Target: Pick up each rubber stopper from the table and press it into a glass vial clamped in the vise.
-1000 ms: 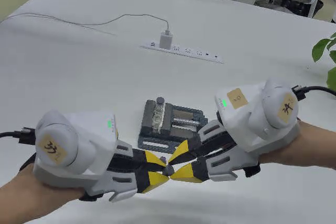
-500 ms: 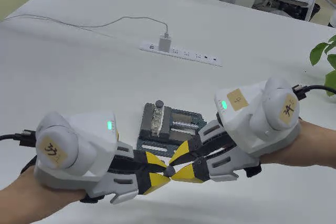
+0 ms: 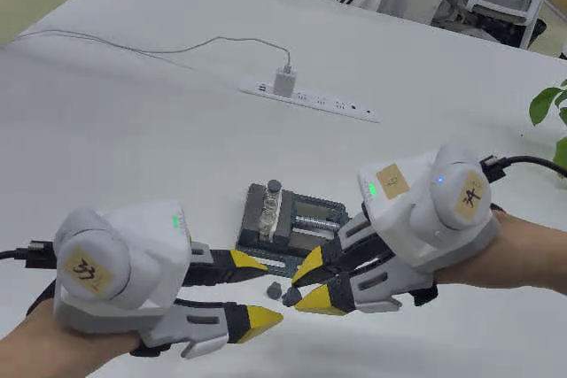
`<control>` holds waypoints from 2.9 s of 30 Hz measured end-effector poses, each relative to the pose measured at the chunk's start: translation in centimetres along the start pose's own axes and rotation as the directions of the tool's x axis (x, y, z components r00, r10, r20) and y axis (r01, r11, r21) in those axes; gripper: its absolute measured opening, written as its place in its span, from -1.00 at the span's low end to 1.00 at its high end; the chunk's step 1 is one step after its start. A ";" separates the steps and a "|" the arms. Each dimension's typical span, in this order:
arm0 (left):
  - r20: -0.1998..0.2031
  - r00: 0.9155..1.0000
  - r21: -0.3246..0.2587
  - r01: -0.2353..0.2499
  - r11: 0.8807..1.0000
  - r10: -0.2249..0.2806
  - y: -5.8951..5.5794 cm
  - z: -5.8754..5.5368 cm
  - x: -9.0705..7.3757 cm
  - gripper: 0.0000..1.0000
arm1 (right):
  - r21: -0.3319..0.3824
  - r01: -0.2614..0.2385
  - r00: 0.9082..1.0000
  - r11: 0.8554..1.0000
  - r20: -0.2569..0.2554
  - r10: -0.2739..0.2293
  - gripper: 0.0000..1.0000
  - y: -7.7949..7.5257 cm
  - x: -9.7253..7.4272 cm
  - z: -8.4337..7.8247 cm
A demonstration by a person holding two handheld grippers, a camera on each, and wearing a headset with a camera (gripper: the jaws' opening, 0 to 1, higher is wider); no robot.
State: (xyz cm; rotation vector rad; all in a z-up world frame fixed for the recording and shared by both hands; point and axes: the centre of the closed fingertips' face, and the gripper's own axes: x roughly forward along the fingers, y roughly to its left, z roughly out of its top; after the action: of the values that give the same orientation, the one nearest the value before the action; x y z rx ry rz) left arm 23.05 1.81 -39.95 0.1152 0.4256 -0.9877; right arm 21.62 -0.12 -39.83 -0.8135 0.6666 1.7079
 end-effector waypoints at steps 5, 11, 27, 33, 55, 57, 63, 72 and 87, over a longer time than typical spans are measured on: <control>-0.002 0.997 -0.014 -0.078 0.997 0.078 1.4 -0.7 -0.6 0.02 | 0.036 0.006 0.999 0.999 -0.039 -0.004 -0.88 -0.8 0.3 -1.3; -0.009 0.987 -0.064 -0.161 0.985 0.160 2.8 -1.3 -1.3 0.45 | 0.046 -0.005 0.998 0.999 -0.065 0.008 -0.88 -1.1 0.4 -2.1; -0.074 0.962 -0.079 -0.270 0.960 0.264 4.2 -3.2 -2.6 0.99 | 0.045 -0.014 0.993 0.999 -0.118 0.019 -0.89 -3.2 -0.8 -3.3; -0.072 0.959 -0.090 -0.281 0.955 0.276 4.4 -3.4 -3.0 0.99 | 0.036 -0.002 0.990 0.999 -0.142 0.007 -0.89 -4.9 -1.2 -3.5; -0.088 0.955 -0.111 -0.293 0.950 0.284 4.4 -4.2 -3.9 0.98 | -0.185 -0.021 0.959 0.982 -0.282 -0.033 -0.89 -11.9 -0.8 -0.9; -0.088 0.955 -0.115 -0.293 0.949 0.284 4.4 -4.3 -3.9 0.98 | -0.221 -0.030 0.954 0.975 -0.296 -0.038 -0.89 -12.0 -0.7 -0.6; -0.097 0.957 -0.117 -0.283 0.952 0.273 4.1 -4.7 -3.8 0.98 | -0.281 -0.070 0.936 0.957 -0.351 -0.035 -0.89 -12.3 -0.3 -0.2; -0.103 0.958 -0.121 -0.280 0.952 0.268 4.1 -4.8 -3.9 0.98 | -0.362 -0.136 0.911 0.922 -0.412 -0.028 -0.90 -14.1 1.0 0.1; -0.116 0.959 -0.129 -0.273 0.953 0.259 4.1 -5.2 -3.8 0.97 | -0.329 -0.158 0.896 0.931 -0.444 -0.005 -0.90 -14.7 2.0 -0.8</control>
State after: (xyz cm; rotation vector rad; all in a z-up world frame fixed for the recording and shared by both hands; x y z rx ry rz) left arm 23.14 8.56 -43.58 0.0880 0.5549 -0.6846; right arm 35.60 4.35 -42.40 -1.4804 0.7010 1.7588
